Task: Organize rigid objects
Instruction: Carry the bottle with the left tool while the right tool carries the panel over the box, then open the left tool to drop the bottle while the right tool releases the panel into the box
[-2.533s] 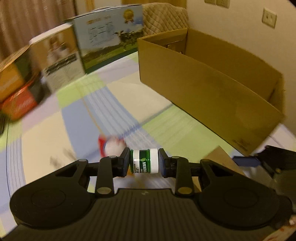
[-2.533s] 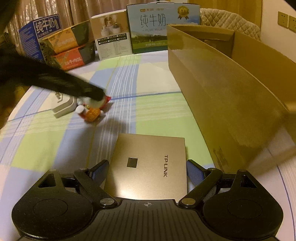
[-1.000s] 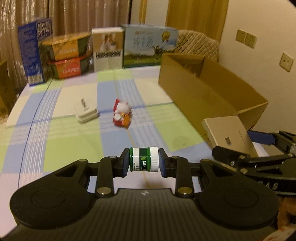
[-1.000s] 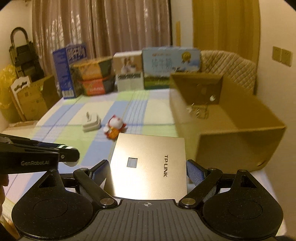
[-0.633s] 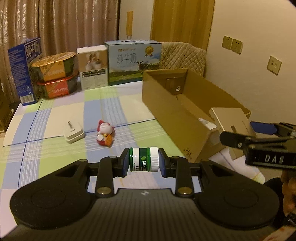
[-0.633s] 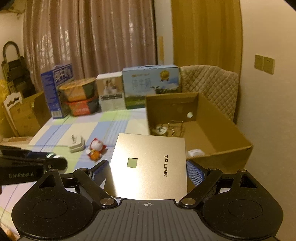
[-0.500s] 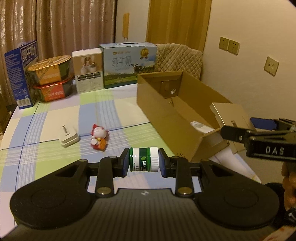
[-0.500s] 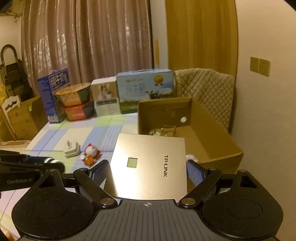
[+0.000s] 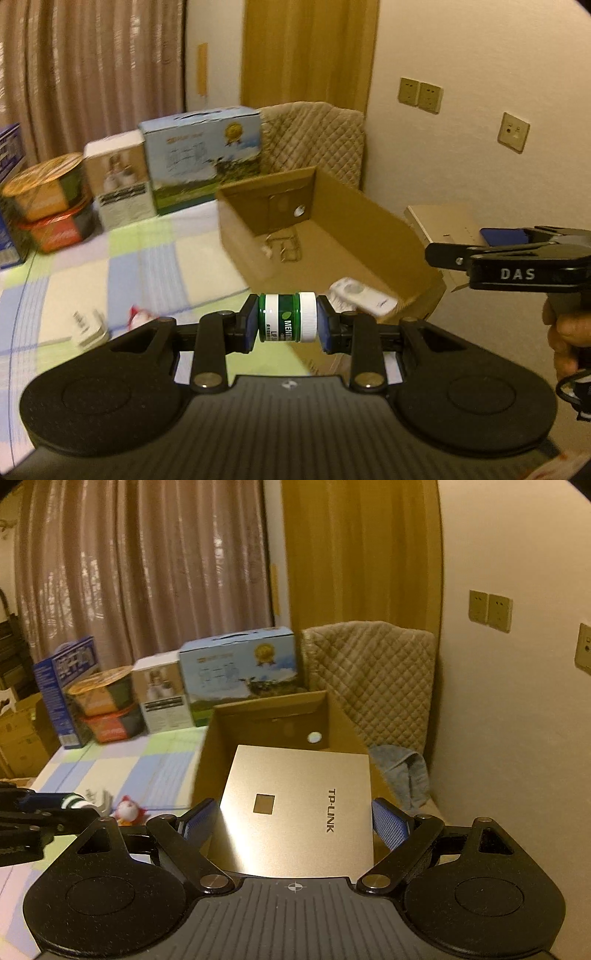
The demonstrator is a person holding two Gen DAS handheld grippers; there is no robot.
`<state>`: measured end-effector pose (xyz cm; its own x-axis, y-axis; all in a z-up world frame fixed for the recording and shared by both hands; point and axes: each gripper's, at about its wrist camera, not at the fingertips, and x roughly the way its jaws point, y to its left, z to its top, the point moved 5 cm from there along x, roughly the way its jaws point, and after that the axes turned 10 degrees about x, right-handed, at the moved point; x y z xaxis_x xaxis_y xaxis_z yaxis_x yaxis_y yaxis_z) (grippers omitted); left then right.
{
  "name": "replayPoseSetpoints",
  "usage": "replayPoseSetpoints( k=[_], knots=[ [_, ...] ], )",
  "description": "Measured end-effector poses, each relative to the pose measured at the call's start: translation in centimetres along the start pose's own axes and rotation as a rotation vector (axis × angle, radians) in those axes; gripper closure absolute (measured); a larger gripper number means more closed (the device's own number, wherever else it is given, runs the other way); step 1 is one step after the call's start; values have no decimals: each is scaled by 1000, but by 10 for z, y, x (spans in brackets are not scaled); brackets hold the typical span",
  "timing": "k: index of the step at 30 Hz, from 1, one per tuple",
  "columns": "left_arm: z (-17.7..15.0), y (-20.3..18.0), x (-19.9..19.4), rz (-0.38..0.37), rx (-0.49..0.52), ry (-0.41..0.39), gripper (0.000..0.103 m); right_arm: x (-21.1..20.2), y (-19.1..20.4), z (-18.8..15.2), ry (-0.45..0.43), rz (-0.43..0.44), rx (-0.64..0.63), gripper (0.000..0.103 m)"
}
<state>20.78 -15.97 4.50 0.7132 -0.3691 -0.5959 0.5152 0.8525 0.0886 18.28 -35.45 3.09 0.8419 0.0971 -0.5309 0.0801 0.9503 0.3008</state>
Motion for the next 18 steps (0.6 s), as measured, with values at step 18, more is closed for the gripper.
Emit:
replayPoseSetpoints(
  k=[18],
  knots=[
    [43, -31, 112, -85, 81, 64, 76, 64, -61, 28, 83, -23, 102, 17]
  ],
)
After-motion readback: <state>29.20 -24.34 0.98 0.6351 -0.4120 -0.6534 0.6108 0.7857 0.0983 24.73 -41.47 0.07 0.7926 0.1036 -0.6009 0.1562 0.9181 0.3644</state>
